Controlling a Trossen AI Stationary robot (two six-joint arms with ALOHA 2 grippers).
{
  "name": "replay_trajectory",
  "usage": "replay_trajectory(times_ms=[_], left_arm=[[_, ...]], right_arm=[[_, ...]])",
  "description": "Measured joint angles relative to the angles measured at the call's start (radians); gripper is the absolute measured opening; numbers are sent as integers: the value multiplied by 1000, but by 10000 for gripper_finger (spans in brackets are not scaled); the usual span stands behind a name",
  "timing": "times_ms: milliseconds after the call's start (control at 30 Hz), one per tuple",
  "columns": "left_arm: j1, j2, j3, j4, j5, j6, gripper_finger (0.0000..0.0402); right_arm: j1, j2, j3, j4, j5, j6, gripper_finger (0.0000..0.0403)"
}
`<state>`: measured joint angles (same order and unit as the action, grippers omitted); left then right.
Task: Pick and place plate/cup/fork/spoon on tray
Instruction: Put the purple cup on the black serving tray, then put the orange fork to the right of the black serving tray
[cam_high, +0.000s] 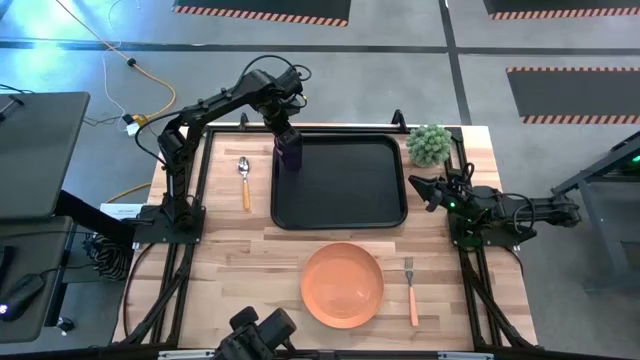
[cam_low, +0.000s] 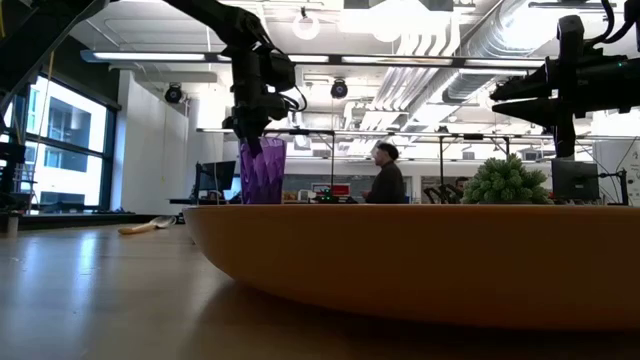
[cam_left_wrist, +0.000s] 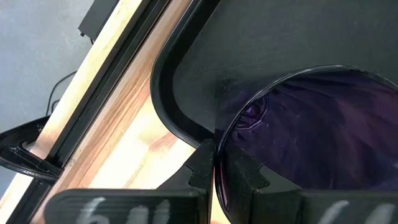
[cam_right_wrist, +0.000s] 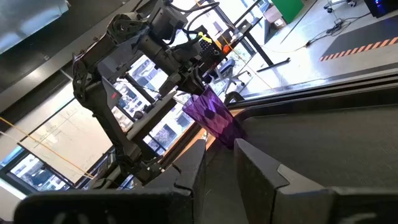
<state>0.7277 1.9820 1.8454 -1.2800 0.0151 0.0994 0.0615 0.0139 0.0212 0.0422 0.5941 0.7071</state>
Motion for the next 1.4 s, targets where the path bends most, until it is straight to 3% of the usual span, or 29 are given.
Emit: replay_trajectory(times_ms=[300,800,1400], left_arm=[[0,0,-1,-4,0,2,26],[-2,-3,4,-9,0,-16,132],[-2,-5,218,-178,-5,0,132]], right_arm=[[0,0,0,0,0,-6,76],[0,0,0,0,0,-7,76],[0,0,0,0,0,-7,76]])
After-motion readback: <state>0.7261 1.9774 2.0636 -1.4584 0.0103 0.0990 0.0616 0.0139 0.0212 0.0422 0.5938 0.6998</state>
